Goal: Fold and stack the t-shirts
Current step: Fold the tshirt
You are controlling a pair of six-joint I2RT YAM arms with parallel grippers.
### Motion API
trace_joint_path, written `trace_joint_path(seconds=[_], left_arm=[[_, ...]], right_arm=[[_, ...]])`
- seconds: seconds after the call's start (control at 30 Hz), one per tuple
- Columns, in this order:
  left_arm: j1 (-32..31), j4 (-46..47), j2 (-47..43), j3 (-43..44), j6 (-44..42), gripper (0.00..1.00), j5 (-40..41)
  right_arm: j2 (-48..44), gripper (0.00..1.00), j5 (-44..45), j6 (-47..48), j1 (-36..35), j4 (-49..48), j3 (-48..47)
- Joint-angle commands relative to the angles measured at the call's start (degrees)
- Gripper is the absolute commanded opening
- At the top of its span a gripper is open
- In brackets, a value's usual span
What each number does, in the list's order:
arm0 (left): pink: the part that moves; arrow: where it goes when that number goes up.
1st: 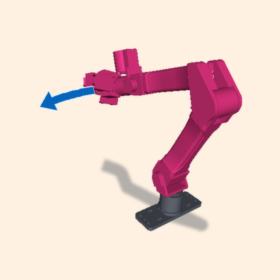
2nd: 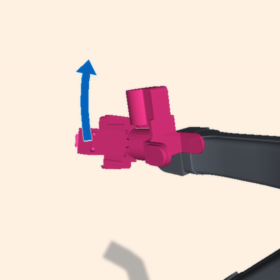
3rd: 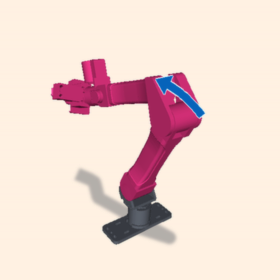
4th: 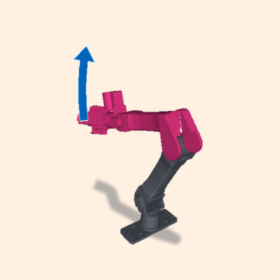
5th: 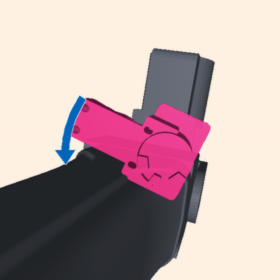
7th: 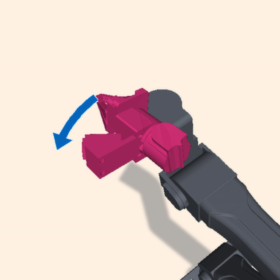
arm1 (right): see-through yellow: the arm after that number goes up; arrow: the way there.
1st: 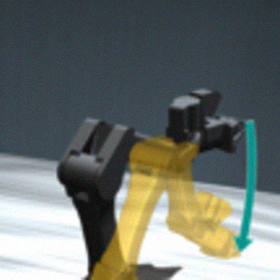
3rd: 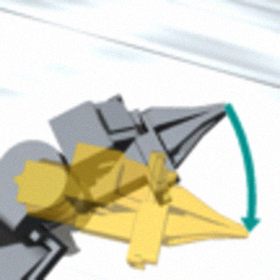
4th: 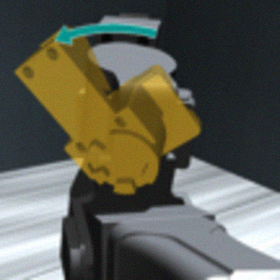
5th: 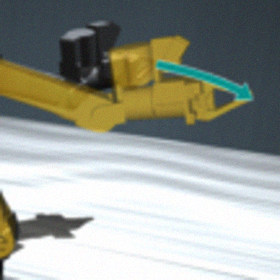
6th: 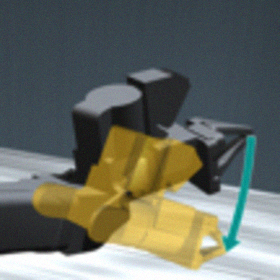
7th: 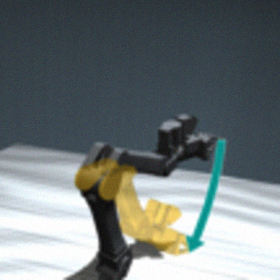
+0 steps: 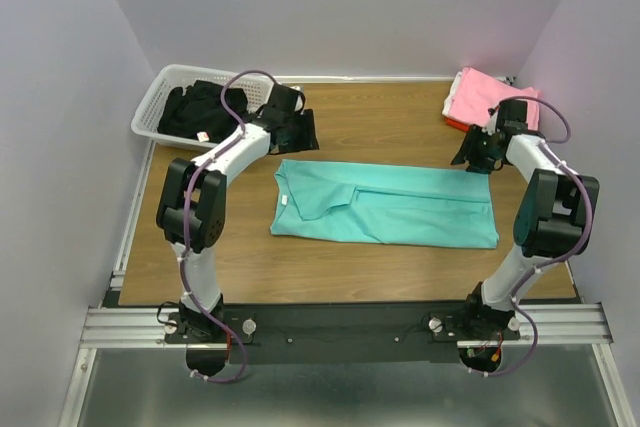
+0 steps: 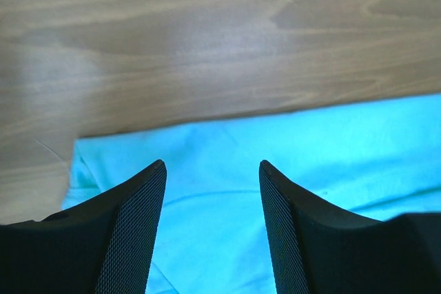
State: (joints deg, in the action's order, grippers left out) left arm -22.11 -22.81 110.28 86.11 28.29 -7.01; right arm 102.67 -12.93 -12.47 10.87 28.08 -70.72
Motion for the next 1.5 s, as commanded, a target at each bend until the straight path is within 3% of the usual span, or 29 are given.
trace_joint_path(seconds=[0.0,0.07,0.2,0.37,0.57,0.8,1.07,1.23,1.47], left_arm=[[-1.4,-0.5,-3.6,-3.3,0.4,0.64,-4.2],[-2.4,0.6,-3.8,-5.1,0.1,0.6,-6.7],[-3.0,2.3,-3.7,-10.9,0.4,0.6,-10.3],[-3.0,3.7,-2.4,-13.6,0.6,0.6,-12.9],[-2.9,3.4,3.4,-10.9,-0.9,0.6,-11.9],[-2.4,-1.4,16.0,3.9,-4.4,0.6,-9.3],[-1.5,-10.7,32.7,33.7,-6.9,0.6,-6.4],[0.2,-8.3,38.2,41.8,-4.5,0.6,-9.3],[0.6,-1.6,35.5,45.6,-2.8,0.6,-14.7]], right_arm=[[-2.3,0.57,-7.4,1.1,-0.2,1.0,2.3],[-1.4,0.57,-11.0,1.7,-0.2,0.9,3.6],[0.5,0.57,-15.0,1.6,-0.7,0.7,4.9],[2.4,0.56,-13.6,1.0,-0.8,0.8,5.5],[2.6,0.56,-11.2,-2.1,-0.9,2.5,8.0],[1.0,0.55,-10.7,-7.1,-0.9,7.0,12.9],[-6.8,0.55,-7.7,-8.2,-1.8,12.6,17.6],[-11.4,0.55,-8.7,-10.2,-3.2,14.7,19.1],[-14.0,0.55,-9.2,-7.0,-4.4,16.0,14.9]])
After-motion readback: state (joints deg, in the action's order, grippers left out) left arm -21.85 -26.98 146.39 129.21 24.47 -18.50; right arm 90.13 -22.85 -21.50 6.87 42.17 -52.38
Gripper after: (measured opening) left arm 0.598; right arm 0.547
